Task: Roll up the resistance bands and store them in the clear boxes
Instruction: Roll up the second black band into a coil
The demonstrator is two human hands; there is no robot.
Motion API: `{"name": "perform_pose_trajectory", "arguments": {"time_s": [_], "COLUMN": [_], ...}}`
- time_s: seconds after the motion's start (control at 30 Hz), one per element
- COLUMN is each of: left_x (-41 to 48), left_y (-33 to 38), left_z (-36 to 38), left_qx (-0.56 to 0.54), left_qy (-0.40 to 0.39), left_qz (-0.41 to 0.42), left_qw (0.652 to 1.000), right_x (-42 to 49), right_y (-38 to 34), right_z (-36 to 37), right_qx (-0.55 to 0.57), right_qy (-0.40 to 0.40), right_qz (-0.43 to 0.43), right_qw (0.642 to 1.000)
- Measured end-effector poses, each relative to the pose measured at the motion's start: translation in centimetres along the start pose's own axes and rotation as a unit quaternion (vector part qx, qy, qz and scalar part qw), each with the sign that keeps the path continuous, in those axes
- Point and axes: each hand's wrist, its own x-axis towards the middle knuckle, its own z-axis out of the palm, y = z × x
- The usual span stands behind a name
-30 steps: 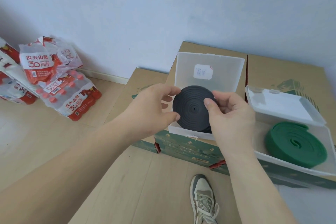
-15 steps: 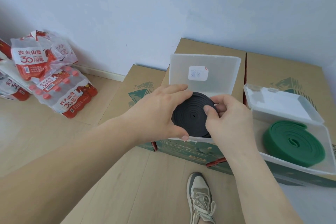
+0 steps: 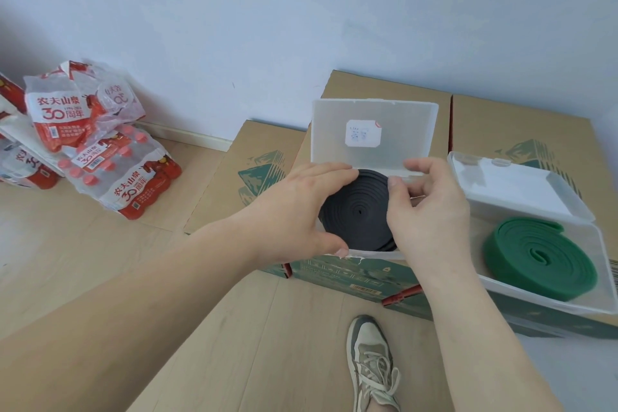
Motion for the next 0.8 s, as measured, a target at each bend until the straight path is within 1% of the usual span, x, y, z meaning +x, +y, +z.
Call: {"name": "perform_pose_trajectory", "arguments": {"time_s": [0.07,0.2,0.27,0.37,0.53,0.8], "left_x": [0.0,0.0,0.1,0.1,0.3,1.0], "left_y": [-0.2,-0.3,-0.1,-0.1,0.3,0.5], "left_z": [0.0,0.1,0.1,0.2,-0.1,-0.4], "left_qx": [0.002,0.034,0.043,0.046,0.062,0.073], "left_qy": [0.0,-0.002,-0.002,-0.003,-0.023,-0.047], "left_qz": [0.002,0.019,0.022,0.017,0.0,-0.009], "left_qw": [1.0,0.999,0.999,0.999,0.998,0.996], "right_x": [0.1,0.1,0.0,-0.2,-0.2,0.1], "right_y": [0.1,0.2,0.1,-0.2,-0.3,-0.1], "right_z": [-0.2,-0.1,0.1,0.7,1.7,1.7], "right_qx": [-0.002,-0.038,-0.036,-0.029,-0.05,-0.119], "right_qy": [-0.009,-0.052,-0.05,-0.021,-0.016,-0.054], "right_qz": [-0.006,-0.017,-0.024,-0.03,-0.008,-0.014], "right_qw": [1.0,0.998,0.998,0.999,0.999,0.991]}}
